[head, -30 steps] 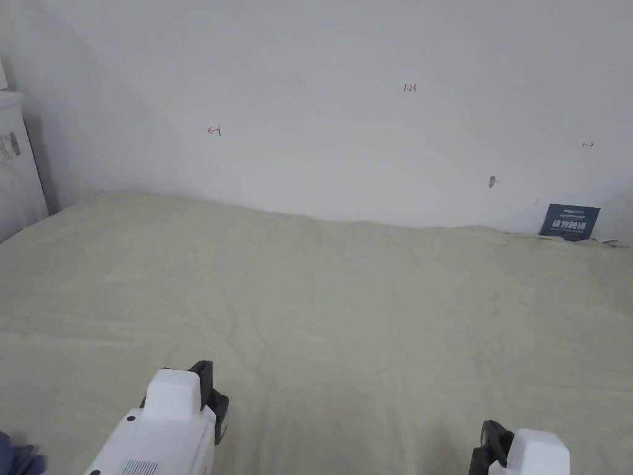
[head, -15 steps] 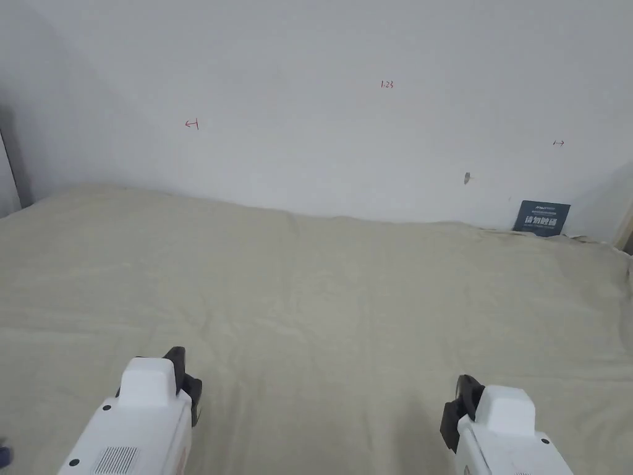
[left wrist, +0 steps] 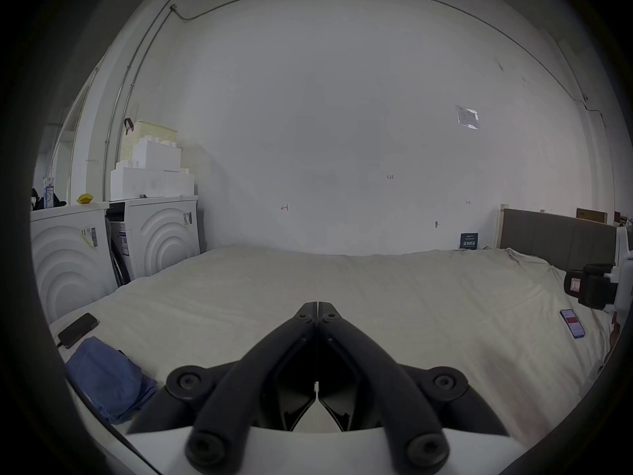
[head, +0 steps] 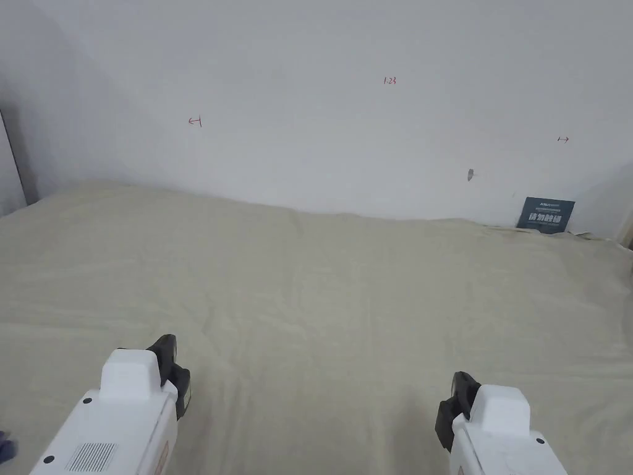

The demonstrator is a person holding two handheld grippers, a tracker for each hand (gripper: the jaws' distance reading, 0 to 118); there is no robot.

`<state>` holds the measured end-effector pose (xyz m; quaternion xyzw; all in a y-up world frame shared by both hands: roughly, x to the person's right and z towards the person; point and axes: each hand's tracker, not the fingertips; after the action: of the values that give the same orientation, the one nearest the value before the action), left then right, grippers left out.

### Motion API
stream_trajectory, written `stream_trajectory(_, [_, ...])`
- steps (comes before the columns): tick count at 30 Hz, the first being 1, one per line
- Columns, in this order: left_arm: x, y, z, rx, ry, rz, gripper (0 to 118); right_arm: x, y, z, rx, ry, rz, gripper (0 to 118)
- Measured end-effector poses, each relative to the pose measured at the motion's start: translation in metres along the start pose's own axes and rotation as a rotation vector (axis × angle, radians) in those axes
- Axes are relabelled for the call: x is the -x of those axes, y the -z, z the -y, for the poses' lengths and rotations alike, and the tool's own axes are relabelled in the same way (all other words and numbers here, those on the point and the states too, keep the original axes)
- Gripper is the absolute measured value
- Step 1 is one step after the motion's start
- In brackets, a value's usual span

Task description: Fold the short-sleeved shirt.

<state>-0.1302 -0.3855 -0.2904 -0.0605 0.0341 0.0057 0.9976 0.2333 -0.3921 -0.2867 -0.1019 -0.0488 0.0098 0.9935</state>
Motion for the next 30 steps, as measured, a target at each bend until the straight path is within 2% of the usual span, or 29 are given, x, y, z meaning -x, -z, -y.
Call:
stream_trajectory(18, [0.002,0.002,-0.002,0.013,-0.01,0.016,0,-0.003,0.004,-0.004,-0.003,0.0,0.007,1])
stream_trajectory(20, [0.001,0.003,-0.002,0.004,0.004,0.004,0,-0.005,0.005,-0.004,-0.004,0.008,0.012,5])
stream_trajectory(21, [0.0,0.003,-0.002,0.0,0.006,-0.007,3,-0.005,0.006,-0.004,-0.004,0.014,0.012,15])
stream_trajectory(22, [0.0,0.004,-0.002,-0.001,0.002,-0.004,11,-0.006,0.006,-0.004,-0.003,0.015,0.015,35])
stream_trajectory(23, [0.001,0.006,-0.002,0.002,-0.006,-0.009,29,-0.006,0.008,-0.004,0.004,0.016,0.018,67])
stream_trajectory(24, [0.002,0.007,-0.003,0.006,-0.015,-0.014,54,-0.007,0.009,-0.003,0.013,0.018,0.023,87])
stream_trajectory(26, [0.003,0.009,-0.003,0.013,-0.028,-0.027,110,-0.009,0.01,-0.001,0.009,0.026,0.019,111])
stream_trajectory(27, [0.003,0.009,-0.003,0.011,-0.029,-0.033,118,-0.01,0.008,0.0,-0.003,0.027,0.019,114])
stream_trajectory(30, [0.006,0.004,-0.001,-0.029,-0.011,-0.017,118,-0.011,0.007,0.001,-0.028,0.018,0.03,114])
